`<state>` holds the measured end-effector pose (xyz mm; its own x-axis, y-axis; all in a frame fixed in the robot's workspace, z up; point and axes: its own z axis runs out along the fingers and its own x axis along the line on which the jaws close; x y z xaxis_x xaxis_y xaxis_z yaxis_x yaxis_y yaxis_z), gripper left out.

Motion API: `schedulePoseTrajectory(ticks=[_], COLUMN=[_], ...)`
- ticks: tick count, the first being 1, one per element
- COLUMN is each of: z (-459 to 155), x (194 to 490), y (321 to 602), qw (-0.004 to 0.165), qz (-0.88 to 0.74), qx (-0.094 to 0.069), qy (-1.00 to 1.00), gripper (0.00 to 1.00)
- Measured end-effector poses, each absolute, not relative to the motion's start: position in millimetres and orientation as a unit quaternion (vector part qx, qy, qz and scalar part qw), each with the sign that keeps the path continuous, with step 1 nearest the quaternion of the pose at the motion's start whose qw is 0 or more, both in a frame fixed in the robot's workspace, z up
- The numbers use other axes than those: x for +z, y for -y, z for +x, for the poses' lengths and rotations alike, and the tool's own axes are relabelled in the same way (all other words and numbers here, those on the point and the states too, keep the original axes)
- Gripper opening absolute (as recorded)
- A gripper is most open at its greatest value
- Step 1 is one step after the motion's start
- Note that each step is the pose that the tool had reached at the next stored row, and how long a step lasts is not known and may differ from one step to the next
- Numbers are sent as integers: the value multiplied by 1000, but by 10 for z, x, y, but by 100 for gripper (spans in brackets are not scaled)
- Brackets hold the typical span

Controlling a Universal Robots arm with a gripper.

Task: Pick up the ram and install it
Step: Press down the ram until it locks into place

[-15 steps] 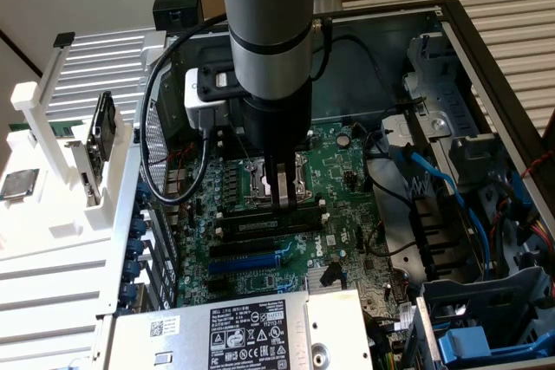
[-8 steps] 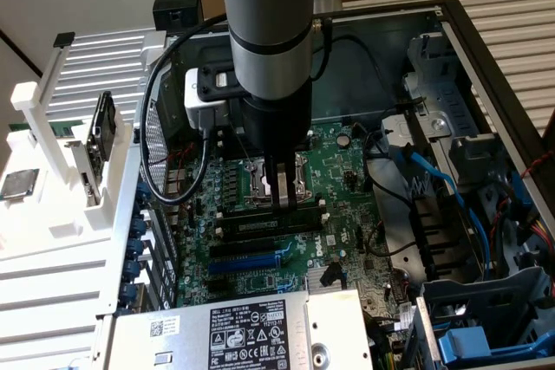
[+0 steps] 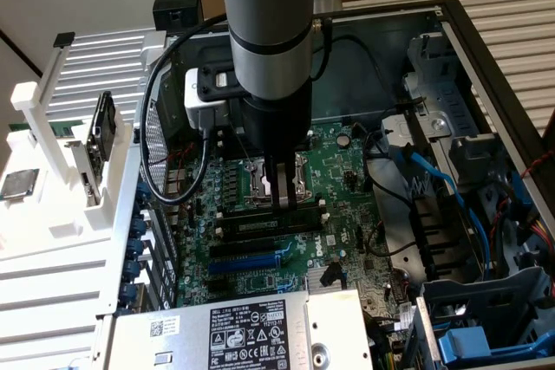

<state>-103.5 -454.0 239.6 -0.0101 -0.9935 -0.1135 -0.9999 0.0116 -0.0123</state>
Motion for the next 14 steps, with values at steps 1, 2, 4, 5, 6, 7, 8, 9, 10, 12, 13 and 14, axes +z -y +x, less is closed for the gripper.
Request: schedulePoseTrajectory(ticks=[1,2,4,5,6,7,8,9,10,12,13,14], z=[-1035,-1035,-1035,-1035,-1037,-1042,-1069,-1082,-1090,-1094,-1098,-1103], x=[2396,2396,2396,2396,2395,2395,2394,2394,2395,2394,2393,2392], y=[4540,4540,4537,4534,4532,4530,4529,4529,4529,4527,4526,4524], qw=[45,45,45,45,45,45,45,45,45,45,45,44], qz=[-702,-702,-702,-702,-702,-702,-702,-702,-702,-702,-702,-702], qx=[36,36,36,36,36,36,35,35,35,35,35,35], qy=[-710,-710,-710,-710,-710,-710,-710,-710,-710,-710,-710,-710], gripper=[10,10,10,10,10,10,10,10,10,10,10,10])
